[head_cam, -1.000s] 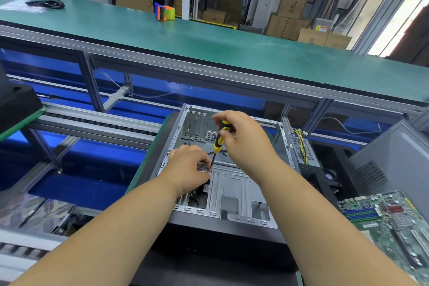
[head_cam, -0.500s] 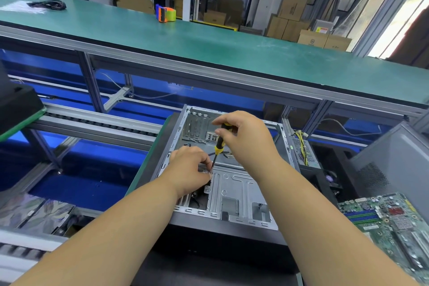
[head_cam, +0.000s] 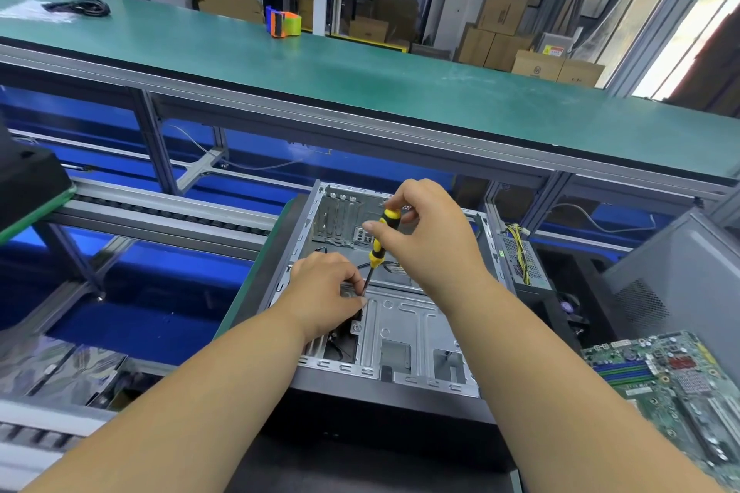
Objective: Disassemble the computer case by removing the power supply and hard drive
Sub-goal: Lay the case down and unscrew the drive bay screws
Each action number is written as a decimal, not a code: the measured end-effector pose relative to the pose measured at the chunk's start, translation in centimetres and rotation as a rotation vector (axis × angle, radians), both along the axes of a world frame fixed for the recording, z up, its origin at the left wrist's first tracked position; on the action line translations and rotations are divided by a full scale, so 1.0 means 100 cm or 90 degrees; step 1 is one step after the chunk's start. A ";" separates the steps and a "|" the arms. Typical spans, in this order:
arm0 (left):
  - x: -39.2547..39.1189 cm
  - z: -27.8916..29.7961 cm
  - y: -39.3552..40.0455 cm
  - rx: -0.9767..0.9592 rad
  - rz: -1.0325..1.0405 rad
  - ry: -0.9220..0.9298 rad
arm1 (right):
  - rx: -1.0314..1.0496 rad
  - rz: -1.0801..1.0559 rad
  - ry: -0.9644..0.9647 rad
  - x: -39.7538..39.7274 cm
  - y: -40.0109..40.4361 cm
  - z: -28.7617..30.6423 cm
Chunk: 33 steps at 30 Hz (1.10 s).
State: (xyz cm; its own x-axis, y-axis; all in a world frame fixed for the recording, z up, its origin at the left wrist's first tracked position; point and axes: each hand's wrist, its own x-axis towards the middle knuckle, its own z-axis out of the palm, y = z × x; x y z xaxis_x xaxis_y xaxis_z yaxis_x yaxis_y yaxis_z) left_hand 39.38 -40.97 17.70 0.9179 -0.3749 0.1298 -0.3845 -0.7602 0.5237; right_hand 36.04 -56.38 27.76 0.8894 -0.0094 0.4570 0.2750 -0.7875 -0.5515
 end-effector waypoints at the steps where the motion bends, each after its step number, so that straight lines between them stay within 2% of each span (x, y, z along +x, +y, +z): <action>1: 0.000 0.000 0.000 0.000 0.001 0.000 | 0.003 -0.002 -0.004 0.001 0.001 0.001; 10: 0.002 -0.003 -0.001 -0.001 0.003 -0.006 | 0.056 0.037 0.045 0.002 0.004 0.004; 17: 0.004 -0.004 -0.001 0.007 0.000 0.005 | -0.056 0.071 0.088 0.000 0.003 0.005; 21: 0.004 -0.004 0.000 0.012 -0.010 0.014 | -0.080 0.073 0.037 -0.003 0.006 0.001; 25: 0.004 -0.003 0.001 0.010 -0.018 0.022 | -0.055 0.045 0.019 0.000 0.006 0.002; 33: 0.005 -0.002 0.000 0.014 -0.021 0.023 | 0.061 0.045 0.108 0.002 0.001 0.000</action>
